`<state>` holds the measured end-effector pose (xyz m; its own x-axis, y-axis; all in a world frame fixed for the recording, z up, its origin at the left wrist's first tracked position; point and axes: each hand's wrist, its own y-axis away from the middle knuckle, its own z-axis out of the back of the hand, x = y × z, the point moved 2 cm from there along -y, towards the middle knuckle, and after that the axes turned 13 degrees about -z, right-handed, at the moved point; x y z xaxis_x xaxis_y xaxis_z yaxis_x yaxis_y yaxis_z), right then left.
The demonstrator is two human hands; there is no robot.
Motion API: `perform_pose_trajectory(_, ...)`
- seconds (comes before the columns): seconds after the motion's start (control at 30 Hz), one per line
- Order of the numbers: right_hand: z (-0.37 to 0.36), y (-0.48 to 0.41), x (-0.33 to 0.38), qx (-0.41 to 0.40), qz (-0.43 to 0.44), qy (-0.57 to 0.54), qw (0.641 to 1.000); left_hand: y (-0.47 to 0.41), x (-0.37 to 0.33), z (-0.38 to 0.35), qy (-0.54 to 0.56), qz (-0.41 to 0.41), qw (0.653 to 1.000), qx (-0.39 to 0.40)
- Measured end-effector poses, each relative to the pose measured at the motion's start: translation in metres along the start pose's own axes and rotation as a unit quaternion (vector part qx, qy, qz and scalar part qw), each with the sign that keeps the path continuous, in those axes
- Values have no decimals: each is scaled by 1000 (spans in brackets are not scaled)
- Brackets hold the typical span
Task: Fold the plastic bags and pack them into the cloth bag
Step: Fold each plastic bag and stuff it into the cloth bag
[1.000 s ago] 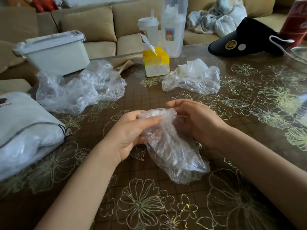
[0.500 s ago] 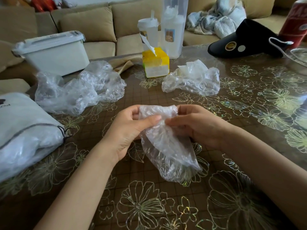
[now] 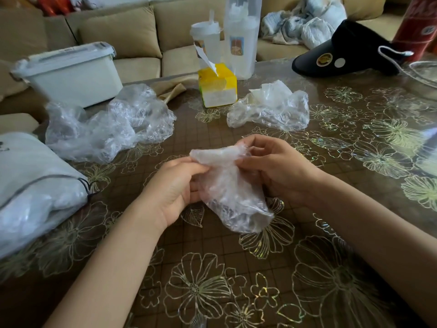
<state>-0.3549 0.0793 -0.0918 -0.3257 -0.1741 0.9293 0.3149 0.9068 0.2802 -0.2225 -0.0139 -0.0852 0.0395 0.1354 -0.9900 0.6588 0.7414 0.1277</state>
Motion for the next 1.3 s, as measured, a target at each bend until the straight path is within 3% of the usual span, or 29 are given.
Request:
perform_pose_trajectory(0.2, 0, -1, -2, -27, 3, -2, 1000, 3, -4, -2, 72, 46, 994, 65)
perform_pose_trajectory(0.3, 0, -2, -2, -20, -5, 2, 1000, 5, -6, -5, 28, 34, 988, 147)
perform_pose_trajectory(0.37, -1, -2, -3, -17, -7, 1, 1000, 9, -6, -9, -12, 19, 987, 161)
perform_pose_trajectory(0.53, 1, -1, 0, -25, -30, -34, 999, 5, -1, -5, -61, -5, 997, 46)
perform_pose_trajectory(0.67, -1, 2, 5, -8, -50, -81, 995, 3, -2, -2, -51, -23, 998, 13)
perform_pose_trajectory(0.83, -5, 4, 4, 32, -63, 10, 997, 4, -3, -4, -35, -41, 998, 16)
perform_pose_trajectory(1.07, 0, 1, 0, 15, -29, 2, 999, 1, -3, -1, -19, -28, 999, -5)
perform_pose_trajectory(1.3, 0, 1, -1, 4, -4, -31, 1000, 5, -13, -2, 50, -42, 994, 84)
